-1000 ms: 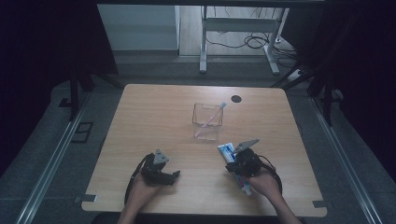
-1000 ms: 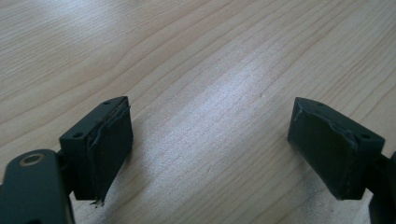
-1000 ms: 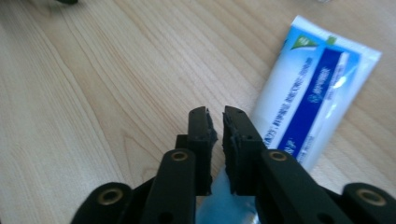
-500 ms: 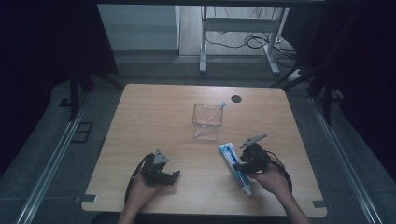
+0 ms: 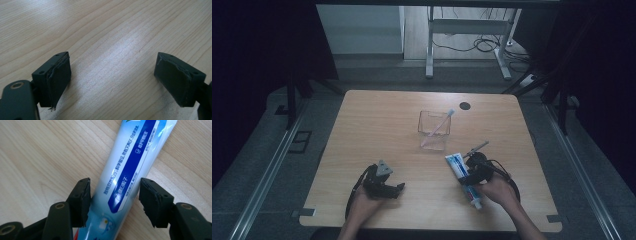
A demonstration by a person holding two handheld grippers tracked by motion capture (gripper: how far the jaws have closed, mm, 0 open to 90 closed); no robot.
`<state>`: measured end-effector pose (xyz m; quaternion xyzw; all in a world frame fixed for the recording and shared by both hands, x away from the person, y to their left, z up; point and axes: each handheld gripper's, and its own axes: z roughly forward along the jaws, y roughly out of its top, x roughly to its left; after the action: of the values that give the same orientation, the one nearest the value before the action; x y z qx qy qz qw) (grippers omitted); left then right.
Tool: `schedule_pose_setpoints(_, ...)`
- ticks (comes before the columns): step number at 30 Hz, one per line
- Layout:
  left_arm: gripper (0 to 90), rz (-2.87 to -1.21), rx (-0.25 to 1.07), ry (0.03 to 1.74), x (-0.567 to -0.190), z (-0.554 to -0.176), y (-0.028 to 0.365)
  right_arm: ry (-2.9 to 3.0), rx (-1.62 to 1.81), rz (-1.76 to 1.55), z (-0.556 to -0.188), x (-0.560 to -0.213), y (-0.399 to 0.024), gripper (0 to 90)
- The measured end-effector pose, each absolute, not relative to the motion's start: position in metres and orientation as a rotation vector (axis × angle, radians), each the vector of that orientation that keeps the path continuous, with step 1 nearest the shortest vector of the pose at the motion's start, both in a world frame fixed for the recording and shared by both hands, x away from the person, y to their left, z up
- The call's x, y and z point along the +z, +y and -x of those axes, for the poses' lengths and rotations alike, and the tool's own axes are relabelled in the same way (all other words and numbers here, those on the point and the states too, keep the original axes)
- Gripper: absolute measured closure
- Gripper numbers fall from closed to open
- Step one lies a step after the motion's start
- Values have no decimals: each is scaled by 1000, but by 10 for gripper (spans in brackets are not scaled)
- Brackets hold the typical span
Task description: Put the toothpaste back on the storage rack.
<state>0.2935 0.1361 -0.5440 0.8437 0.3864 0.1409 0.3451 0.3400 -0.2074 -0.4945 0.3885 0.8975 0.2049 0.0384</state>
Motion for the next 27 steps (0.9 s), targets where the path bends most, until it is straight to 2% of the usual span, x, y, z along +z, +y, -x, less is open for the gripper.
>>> schedule_pose_setpoints(11, 142, -2190, 365, 1003, -544, -293, 136, 2752, 552, -1191, -348, -498, -198, 445)
schedule_pose_setpoints(27, 142, -2190, 365, 1003, -544, -293, 136, 2775, 541, -1188, -347, -496, -195, 692)
